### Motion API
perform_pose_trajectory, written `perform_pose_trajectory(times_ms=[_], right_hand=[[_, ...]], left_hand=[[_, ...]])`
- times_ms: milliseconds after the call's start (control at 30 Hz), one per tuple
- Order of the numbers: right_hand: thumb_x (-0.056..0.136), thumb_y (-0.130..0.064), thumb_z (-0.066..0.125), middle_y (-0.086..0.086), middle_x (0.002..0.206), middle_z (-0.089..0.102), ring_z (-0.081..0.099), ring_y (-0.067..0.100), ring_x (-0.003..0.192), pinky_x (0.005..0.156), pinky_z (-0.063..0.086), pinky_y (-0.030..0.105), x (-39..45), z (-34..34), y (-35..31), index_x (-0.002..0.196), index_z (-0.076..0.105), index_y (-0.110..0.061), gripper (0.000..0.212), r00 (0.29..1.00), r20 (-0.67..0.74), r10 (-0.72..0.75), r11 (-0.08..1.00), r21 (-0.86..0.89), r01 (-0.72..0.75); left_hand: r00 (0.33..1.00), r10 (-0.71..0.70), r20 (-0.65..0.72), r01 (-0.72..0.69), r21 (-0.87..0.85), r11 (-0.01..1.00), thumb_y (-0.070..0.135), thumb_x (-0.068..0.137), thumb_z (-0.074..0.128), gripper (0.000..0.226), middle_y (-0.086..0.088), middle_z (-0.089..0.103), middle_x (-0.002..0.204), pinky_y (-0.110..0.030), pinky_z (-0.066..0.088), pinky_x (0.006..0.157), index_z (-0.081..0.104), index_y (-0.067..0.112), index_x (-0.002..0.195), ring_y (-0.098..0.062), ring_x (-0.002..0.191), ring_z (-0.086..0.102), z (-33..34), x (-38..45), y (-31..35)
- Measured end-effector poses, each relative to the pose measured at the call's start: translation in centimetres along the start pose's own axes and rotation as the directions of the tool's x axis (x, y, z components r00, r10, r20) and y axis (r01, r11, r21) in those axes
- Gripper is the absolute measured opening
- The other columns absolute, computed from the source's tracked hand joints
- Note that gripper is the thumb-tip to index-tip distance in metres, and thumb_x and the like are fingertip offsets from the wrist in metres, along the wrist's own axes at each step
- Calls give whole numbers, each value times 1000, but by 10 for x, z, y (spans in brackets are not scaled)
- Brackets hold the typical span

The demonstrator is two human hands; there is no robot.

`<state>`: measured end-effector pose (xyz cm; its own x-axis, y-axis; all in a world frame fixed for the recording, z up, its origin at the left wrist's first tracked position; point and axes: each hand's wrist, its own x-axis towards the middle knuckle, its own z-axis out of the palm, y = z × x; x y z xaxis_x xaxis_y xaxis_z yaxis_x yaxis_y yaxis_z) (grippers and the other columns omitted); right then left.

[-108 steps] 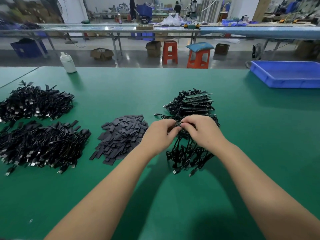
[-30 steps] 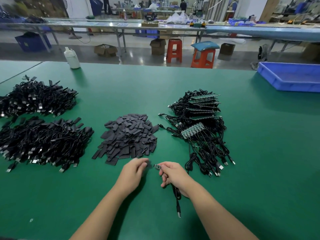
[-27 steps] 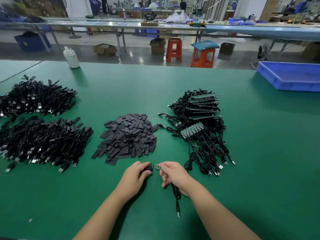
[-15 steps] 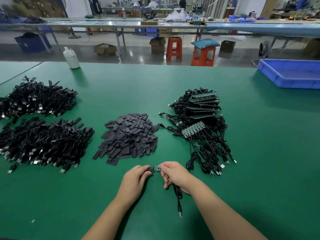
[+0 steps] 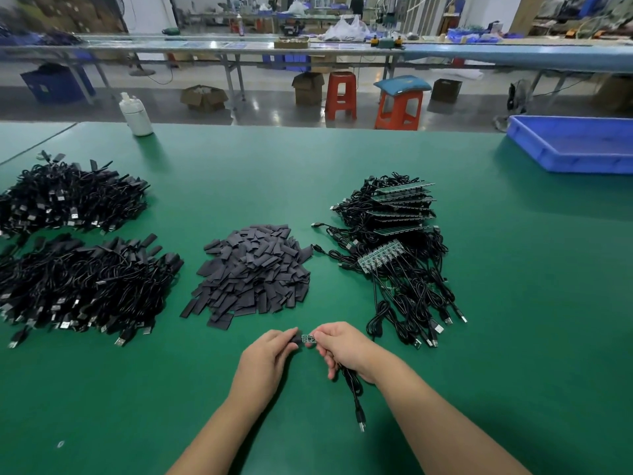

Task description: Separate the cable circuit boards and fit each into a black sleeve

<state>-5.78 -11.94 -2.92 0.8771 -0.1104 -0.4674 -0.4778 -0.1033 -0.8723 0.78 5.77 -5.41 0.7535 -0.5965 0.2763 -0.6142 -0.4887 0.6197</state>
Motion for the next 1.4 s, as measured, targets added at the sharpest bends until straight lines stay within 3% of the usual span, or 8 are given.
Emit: perform_pose_trajectory(times_ms=[133,333,500,633,767,967,1200,1400], right_hand=[[105,-19,43,2,57,48,47,15,45,51,50,29,-1,1,0,83,57,-9,28,1000,4,-6,999,-36,6],[105,-18,42,-9,55,57,49,11,42,48,49,25,-3,3,-3,87,61,-12,27,999,27,-22,997,-69,24],[106,-15,42,3,86,68,48,8,46,47,50,23,-3,4,-1,111,61,-6,22,999,12,-32,999,20,32],[107,-15,40,7,100,71,48,7,48,50,53,23,-1,4,1,125,56,-3,27,1000,13,-23,998,52,22],[107,-15,39,5,100,72,49,8,47,51,54,24,0,3,2,123,56,-3,26,999,15,-28,997,68,27],[107,-16,39,6,101,74,51,8,48,51,54,24,1,2,5,108,60,-7,23,998,40,-42,995,97,38],[107,-20,39,5,99,75,49,6,48,49,51,23,1,1,3,108,61,-7,26,998,53,-43,995,92,38],[108,-19,38,8,96,71,47,6,49,49,51,23,-3,3,0,106,61,-6,26,996,72,-44,998,46,41]], left_hand=[[994,102,41,-107,159,982,14,86,74,30,2,73,99,-26,55,70,71,11,116,-18,84,69,3,-5,0],[973,160,168,-206,310,928,15,73,82,37,6,72,96,-25,55,55,72,20,108,-17,76,69,-9,4,1],[949,109,297,-211,340,916,19,92,58,30,2,64,114,-33,51,75,60,21,121,-23,96,64,-6,17,0],[946,21,324,-131,322,938,26,96,52,31,2,64,118,-33,48,83,54,23,127,-22,101,63,-2,25,-2],[964,-40,264,-24,232,973,30,96,55,25,3,68,111,-29,43,77,54,24,121,-22,99,63,-1,26,0],[976,55,210,-98,202,975,31,97,56,20,5,64,107,-33,48,79,63,20,113,-22,93,63,-7,21,7],[988,82,128,-92,73,993,18,92,66,16,5,71,98,-19,46,80,71,13,107,-11,90,65,-17,18,14],[971,132,198,-158,125,979,22,95,62,20,4,70,105,-26,50,82,69,16,113,-15,92,66,-16,17,16]])
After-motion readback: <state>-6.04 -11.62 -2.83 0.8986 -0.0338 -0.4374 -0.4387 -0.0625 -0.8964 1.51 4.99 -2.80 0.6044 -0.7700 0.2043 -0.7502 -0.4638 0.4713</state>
